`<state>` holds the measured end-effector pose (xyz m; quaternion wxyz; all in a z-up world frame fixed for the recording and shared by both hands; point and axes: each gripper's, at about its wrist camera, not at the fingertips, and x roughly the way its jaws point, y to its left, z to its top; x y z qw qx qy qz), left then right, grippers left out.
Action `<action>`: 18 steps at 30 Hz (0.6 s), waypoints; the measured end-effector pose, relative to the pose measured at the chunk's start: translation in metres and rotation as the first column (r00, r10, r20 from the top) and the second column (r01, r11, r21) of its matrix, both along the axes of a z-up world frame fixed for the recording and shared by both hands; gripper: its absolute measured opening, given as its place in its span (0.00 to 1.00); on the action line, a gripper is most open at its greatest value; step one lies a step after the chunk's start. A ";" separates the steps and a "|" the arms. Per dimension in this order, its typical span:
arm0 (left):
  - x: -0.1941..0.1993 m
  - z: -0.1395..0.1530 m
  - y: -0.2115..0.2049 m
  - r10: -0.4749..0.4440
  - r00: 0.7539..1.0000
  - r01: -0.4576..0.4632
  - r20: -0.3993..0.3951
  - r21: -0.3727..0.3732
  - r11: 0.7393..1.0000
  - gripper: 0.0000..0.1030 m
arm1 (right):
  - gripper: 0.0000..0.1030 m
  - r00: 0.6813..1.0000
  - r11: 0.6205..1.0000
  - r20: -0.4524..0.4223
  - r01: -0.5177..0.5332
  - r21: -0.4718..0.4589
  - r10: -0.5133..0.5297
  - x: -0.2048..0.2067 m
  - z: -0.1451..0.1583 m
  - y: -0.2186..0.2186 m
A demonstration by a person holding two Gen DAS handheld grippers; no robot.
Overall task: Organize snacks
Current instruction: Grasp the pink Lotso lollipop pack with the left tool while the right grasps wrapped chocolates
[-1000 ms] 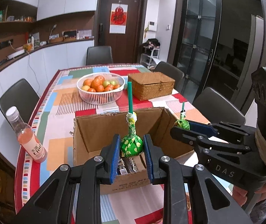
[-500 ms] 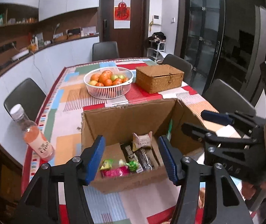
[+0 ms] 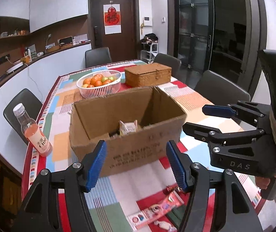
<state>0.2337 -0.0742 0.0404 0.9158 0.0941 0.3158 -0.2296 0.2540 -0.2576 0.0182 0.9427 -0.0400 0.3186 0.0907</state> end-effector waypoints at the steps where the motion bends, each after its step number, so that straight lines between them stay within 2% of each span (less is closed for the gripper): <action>1: -0.005 -0.003 0.000 -0.006 1.000 0.006 -0.007 0.000 1.000 0.61 | 0.55 1.000 1.000 -0.006 -0.003 -0.003 0.003 -0.005 -0.002 0.000; 4: -0.016 -0.011 0.000 -0.023 0.999 0.024 -0.027 0.010 1.000 0.61 | 0.55 0.999 1.000 -0.031 -0.008 -0.005 0.008 -0.016 -0.010 0.000; 13: -0.040 -0.049 0.003 -0.056 0.994 0.066 -0.092 0.102 0.993 0.61 | 0.55 0.991 1.000 -0.135 -0.024 -0.011 0.023 -0.039 -0.048 0.007; 18: -0.043 -0.071 0.001 -0.100 0.982 0.122 -0.160 0.134 0.983 0.61 | 0.55 0.975 0.995 -0.214 -0.078 -0.066 0.063 -0.042 -0.072 0.017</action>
